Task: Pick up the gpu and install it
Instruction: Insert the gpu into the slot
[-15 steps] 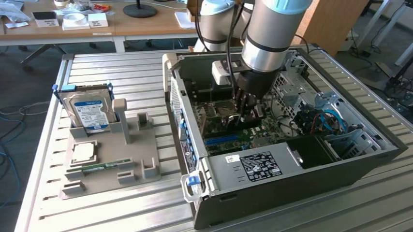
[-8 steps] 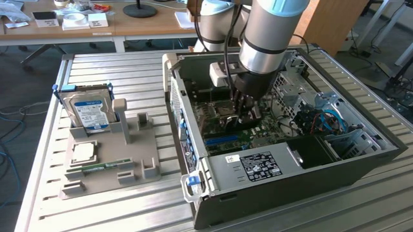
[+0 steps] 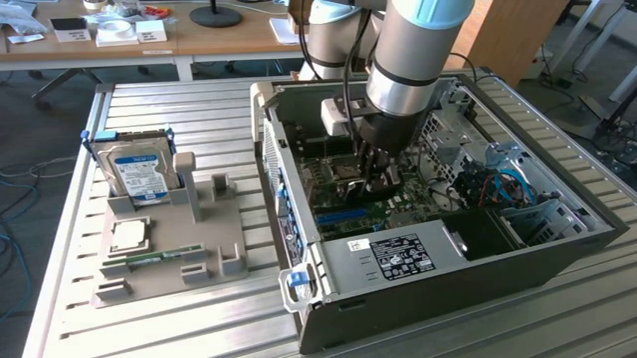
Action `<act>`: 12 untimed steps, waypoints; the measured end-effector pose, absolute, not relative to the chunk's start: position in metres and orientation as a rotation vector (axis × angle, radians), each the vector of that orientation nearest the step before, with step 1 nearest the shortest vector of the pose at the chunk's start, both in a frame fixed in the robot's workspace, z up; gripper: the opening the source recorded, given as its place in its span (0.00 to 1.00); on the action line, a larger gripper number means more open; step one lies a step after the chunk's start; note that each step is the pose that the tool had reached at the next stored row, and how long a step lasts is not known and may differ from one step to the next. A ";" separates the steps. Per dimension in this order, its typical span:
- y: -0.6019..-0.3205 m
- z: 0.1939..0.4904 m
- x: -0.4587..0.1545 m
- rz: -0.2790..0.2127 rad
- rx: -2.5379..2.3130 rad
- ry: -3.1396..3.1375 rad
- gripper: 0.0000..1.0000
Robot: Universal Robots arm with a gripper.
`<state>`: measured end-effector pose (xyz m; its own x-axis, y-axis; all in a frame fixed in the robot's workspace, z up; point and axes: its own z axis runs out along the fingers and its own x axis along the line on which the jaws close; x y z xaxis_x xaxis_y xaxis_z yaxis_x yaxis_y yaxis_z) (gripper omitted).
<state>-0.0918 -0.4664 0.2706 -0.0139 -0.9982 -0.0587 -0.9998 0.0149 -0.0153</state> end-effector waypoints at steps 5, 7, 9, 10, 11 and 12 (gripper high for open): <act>-0.466 0.270 -0.092 0.047 -2.168 2.200 0.26; -0.466 0.270 -0.092 0.047 -2.168 2.200 0.26; -0.466 0.270 -0.092 0.047 -2.168 2.200 0.26; -0.466 0.269 -0.093 0.047 -2.168 2.200 0.26; -0.466 0.269 -0.094 0.047 -2.168 2.200 0.26; -0.466 0.268 -0.095 0.047 -2.168 2.200 0.26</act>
